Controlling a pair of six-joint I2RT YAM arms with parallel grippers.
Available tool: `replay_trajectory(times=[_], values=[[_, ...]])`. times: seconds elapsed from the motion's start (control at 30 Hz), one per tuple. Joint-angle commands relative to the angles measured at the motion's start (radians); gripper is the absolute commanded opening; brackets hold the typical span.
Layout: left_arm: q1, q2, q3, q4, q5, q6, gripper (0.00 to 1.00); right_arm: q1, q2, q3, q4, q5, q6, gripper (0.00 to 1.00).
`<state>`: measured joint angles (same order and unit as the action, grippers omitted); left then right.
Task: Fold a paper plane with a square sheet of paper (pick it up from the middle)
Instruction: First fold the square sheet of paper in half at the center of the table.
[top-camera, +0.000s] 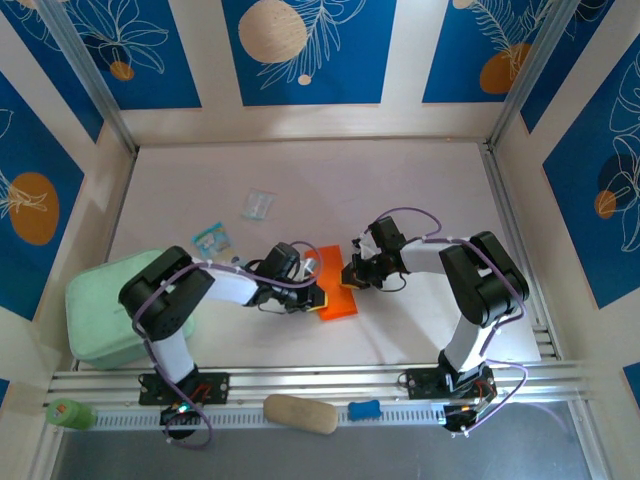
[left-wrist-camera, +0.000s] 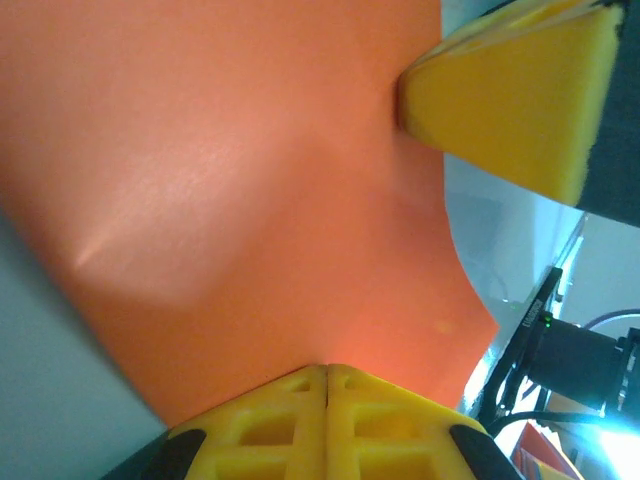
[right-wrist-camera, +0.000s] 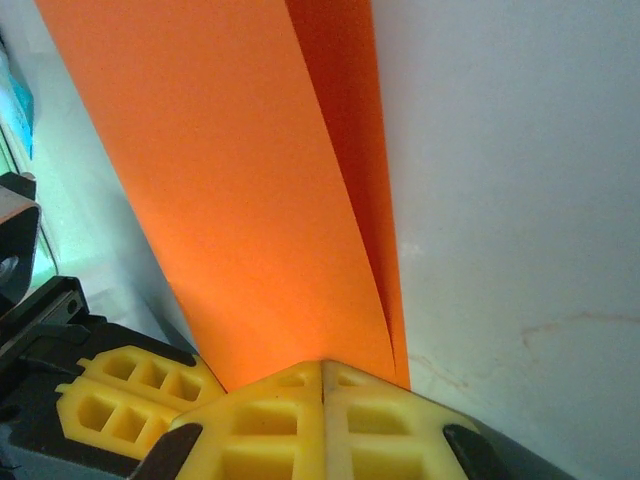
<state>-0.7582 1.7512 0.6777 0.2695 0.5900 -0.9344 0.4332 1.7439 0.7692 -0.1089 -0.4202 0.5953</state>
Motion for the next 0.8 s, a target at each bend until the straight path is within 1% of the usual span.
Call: replay_trajectory(times=[0.0,0.13,0.23,0.37,0.43,0.5,0.77], values=[[-0.009,-0.06,0.009,-0.13,-0.032,0.012,0.05,0.005,0.016,-0.039,-0.075,0.07,0.009,0.03],[-0.03,-0.085,0.056,-0.151,-0.019,0.014,0.06,0.006,0.016,-0.039,-0.076,0.07,0.009,0.03],[-0.049,-0.057,0.069,-0.155,-0.011,0.015,0.06,0.006,0.014,-0.039,-0.079,0.07,0.008,0.04],[-0.06,-0.005,0.056,-0.139,0.002,0.002,0.06,0.006,0.014,-0.041,-0.078,0.072,0.009,0.04],[-0.061,0.018,0.057,-0.179,0.002,0.012,0.06,0.006,0.014,-0.042,-0.077,0.072,0.009,0.04],[-0.063,0.027,0.046,-0.223,-0.017,0.031,0.05,0.006,0.014,-0.042,-0.078,0.073,0.009,0.04],[-0.063,0.033,-0.023,-0.224,-0.032,0.055,0.05,0.006,0.014,-0.045,-0.075,0.077,0.014,0.04]])
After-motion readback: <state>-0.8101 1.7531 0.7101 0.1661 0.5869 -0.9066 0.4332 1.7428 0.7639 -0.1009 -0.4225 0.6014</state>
